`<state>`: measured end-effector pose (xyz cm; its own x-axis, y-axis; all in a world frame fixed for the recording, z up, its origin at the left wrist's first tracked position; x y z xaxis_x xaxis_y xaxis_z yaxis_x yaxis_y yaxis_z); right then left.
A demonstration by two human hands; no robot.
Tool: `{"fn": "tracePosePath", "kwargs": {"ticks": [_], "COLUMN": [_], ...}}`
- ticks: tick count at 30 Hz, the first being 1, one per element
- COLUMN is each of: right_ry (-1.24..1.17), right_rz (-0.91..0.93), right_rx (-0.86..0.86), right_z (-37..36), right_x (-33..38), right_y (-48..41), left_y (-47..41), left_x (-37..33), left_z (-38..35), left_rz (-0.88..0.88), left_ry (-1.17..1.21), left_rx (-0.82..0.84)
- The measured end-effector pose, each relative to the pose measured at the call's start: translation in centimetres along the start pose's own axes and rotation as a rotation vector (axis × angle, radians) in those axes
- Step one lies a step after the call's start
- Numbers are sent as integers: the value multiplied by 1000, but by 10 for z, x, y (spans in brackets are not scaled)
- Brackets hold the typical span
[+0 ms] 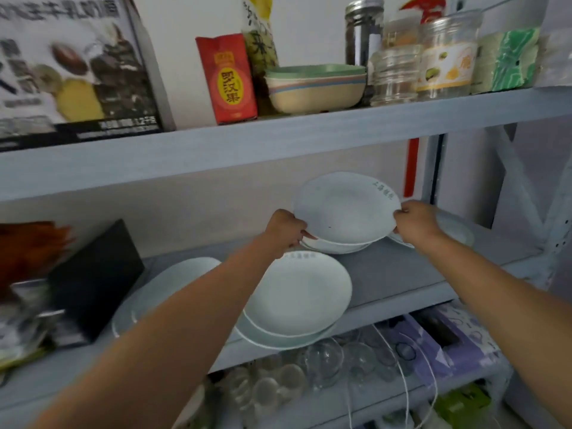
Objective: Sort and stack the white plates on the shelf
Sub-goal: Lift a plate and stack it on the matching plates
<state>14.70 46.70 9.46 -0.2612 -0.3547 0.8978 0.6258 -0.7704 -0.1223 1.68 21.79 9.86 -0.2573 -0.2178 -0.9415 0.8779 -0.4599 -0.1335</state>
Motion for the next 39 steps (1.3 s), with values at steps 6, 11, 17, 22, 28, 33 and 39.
{"fn": "tracePosePath", "kwargs": {"ticks": [6, 11, 17, 22, 28, 33, 39], "right_ry": [58, 75, 180, 224, 282, 329, 427], "right_rz": [40, -27, -148, -186, -175, -151, -76], "right_rx": [27, 101, 196, 237, 222, 214, 206], "right_z": [-46, -81, -101, -111, -116, -116, -112], "right_x": [34, 37, 23, 2, -13, -16, -13], "right_y": [43, 68, 109, 127, 140, 142, 141], "left_y": [35, 69, 102, 127, 142, 141, 138], "left_x": [16, 39, 77, 105, 121, 127, 129], "left_z": [71, 110, 124, 116, 109, 107, 104], "left_rz": [34, 109, 237, 319, 368, 391, 403], "left_ry": [-17, -1, 13, 59, 43, 14, -20], "left_rx": [-28, -65, -14, 21, 63, 72, 71]}}
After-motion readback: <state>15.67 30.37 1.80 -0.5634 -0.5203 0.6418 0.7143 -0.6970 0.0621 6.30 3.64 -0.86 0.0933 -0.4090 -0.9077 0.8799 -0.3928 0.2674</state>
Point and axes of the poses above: each hand's wrist, its own y-axis away from the middle knuckle, its own z-axis out of the back of the hand, x = y × z, the point moved 8 cm from there along -y, towards the middle knuckle, and after that the axes turned 8 degrees about -z, right-handed, at the moved point
